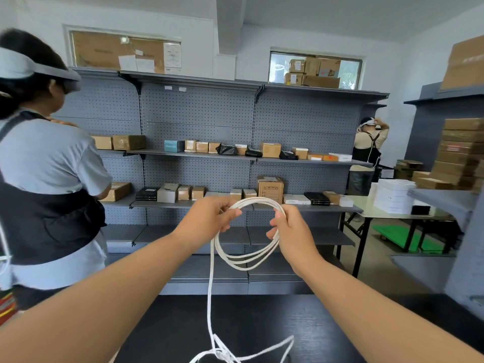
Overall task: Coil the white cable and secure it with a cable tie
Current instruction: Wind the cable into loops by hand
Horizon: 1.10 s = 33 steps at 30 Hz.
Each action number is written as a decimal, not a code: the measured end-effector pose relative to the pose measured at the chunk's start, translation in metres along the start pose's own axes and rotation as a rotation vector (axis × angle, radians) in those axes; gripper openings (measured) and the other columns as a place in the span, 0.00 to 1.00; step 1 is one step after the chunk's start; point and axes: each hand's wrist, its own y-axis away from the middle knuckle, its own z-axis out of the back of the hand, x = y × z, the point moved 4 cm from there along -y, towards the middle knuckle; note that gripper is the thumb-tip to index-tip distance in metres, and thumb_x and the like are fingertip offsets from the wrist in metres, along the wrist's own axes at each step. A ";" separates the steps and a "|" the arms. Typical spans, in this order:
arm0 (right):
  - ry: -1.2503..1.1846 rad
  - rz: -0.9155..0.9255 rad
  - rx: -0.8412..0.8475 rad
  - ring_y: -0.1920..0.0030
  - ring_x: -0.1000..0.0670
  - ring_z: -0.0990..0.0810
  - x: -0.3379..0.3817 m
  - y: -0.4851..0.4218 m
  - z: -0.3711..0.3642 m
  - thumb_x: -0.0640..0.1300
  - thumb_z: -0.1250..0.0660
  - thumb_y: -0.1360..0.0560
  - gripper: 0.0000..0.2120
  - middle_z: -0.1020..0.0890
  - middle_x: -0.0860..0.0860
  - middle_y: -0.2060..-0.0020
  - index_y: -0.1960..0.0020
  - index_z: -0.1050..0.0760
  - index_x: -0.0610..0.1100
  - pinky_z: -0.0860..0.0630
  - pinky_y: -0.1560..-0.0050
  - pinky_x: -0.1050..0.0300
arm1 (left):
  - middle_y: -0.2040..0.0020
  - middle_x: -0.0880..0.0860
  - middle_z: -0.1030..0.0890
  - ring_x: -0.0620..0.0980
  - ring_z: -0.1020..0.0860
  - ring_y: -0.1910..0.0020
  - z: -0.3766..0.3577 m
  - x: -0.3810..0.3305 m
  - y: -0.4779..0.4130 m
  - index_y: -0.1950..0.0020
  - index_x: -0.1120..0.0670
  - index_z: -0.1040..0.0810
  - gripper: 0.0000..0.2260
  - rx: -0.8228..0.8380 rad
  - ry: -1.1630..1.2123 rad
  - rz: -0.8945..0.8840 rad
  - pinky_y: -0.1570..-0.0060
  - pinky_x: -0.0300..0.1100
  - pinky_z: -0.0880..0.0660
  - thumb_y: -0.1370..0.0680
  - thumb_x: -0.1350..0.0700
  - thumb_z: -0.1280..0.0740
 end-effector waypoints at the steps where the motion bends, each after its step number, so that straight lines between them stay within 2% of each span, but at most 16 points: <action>1: 0.018 0.005 0.031 0.59 0.51 0.21 0.001 0.000 -0.001 0.44 0.49 0.19 0.10 0.24 0.50 0.54 0.41 0.33 0.47 0.27 0.59 0.58 | 0.72 0.50 0.26 0.45 0.27 0.72 0.002 -0.001 -0.002 0.55 0.56 0.21 0.06 0.007 -0.048 -0.015 0.64 0.36 0.30 0.22 0.56 0.35; 4: 0.136 0.060 0.116 0.56 0.52 0.21 0.005 -0.001 -0.003 0.44 0.47 0.19 0.12 0.24 0.50 0.48 0.36 0.35 0.48 0.28 0.61 0.60 | 0.68 0.52 0.26 0.47 0.25 0.70 0.005 -0.008 -0.006 0.55 0.60 0.22 0.09 0.057 -0.220 -0.078 0.61 0.42 0.27 0.22 0.55 0.36; 7: 0.284 0.171 0.155 0.49 0.49 0.23 0.011 -0.002 -0.006 0.44 0.47 0.19 0.14 0.25 0.49 0.48 0.35 0.35 0.46 0.32 0.54 0.58 | 0.67 0.54 0.26 0.54 0.23 0.64 0.007 -0.016 -0.010 0.63 0.55 0.28 0.11 0.114 -0.452 -0.167 0.62 0.46 0.29 0.21 0.53 0.37; 10: 0.439 0.244 0.217 0.45 0.48 0.27 0.016 -0.001 -0.011 0.44 0.47 0.19 0.15 0.27 0.48 0.43 0.34 0.35 0.44 0.35 0.50 0.57 | 0.64 0.55 0.26 0.54 0.28 0.64 0.004 -0.023 -0.011 0.61 0.58 0.27 0.12 0.160 -0.586 -0.223 0.63 0.46 0.34 0.21 0.52 0.38; 12: 0.569 0.264 0.260 0.51 0.47 0.28 0.018 -0.001 -0.014 0.45 0.48 0.19 0.13 0.27 0.46 0.44 0.36 0.34 0.43 0.34 0.53 0.56 | 0.63 0.55 0.28 0.52 0.31 0.63 0.000 -0.025 -0.009 0.61 0.58 0.28 0.12 0.188 -0.621 -0.237 0.63 0.44 0.37 0.21 0.53 0.38; 15: 0.753 0.284 0.286 0.58 0.46 0.31 0.017 0.000 -0.015 0.45 0.50 0.18 0.11 0.30 0.47 0.54 0.44 0.33 0.41 0.38 0.60 0.54 | 0.64 0.52 0.30 0.51 0.31 0.62 -0.003 -0.025 -0.007 0.62 0.54 0.31 0.10 0.188 -0.618 -0.278 0.61 0.43 0.37 0.21 0.54 0.38; 17: 0.848 0.308 0.277 0.59 0.44 0.31 0.018 0.001 -0.014 0.45 0.51 0.18 0.10 0.32 0.49 0.57 0.46 0.34 0.41 0.38 0.61 0.53 | 0.69 0.48 0.31 0.49 0.32 0.64 -0.004 -0.019 -0.005 0.61 0.54 0.28 0.09 0.164 -0.537 -0.279 0.65 0.40 0.38 0.21 0.55 0.37; 19: 0.895 0.330 0.266 0.59 0.43 0.30 0.019 0.002 -0.013 0.44 0.50 0.18 0.09 0.34 0.50 0.58 0.46 0.34 0.41 0.37 0.61 0.52 | 0.70 0.44 0.29 0.47 0.30 0.66 -0.005 -0.011 -0.002 0.57 0.53 0.23 0.06 0.149 -0.352 -0.193 0.66 0.33 0.35 0.22 0.54 0.35; 22: 0.917 0.321 0.261 0.60 0.44 0.31 0.018 0.002 -0.013 0.42 0.50 0.19 0.08 0.34 0.49 0.59 0.45 0.34 0.42 0.37 0.62 0.51 | 0.65 0.49 0.22 0.46 0.24 0.64 -0.014 0.006 0.004 0.57 0.54 0.22 0.04 0.189 -0.007 0.009 0.55 0.42 0.26 0.23 0.55 0.33; 25: 0.874 0.292 0.223 0.61 0.44 0.30 0.015 0.004 -0.010 0.41 0.49 0.19 0.05 0.32 0.49 0.60 0.49 0.35 0.44 0.35 0.63 0.52 | 0.63 0.50 0.19 0.46 0.22 0.62 -0.020 0.019 0.013 0.53 0.58 0.21 0.06 0.217 0.267 0.140 0.46 0.46 0.25 0.24 0.56 0.33; 29: 0.726 0.200 0.174 0.58 0.44 0.25 0.007 0.003 -0.002 0.44 0.50 0.19 0.07 0.27 0.46 0.60 0.55 0.37 0.46 0.27 0.58 0.48 | 0.60 0.51 0.18 0.46 0.21 0.60 -0.025 0.028 0.022 0.50 0.59 0.21 0.07 0.235 0.357 0.213 0.43 0.43 0.27 0.25 0.58 0.30; 33: 0.688 0.218 0.110 0.57 0.44 0.22 -0.001 0.002 0.001 0.45 0.49 0.19 0.07 0.27 0.47 0.60 0.55 0.37 0.47 0.26 0.57 0.47 | 0.58 0.52 0.19 0.48 0.21 0.58 -0.026 0.030 0.024 0.52 0.57 0.20 0.06 0.255 0.341 0.241 0.44 0.45 0.27 0.27 0.59 0.29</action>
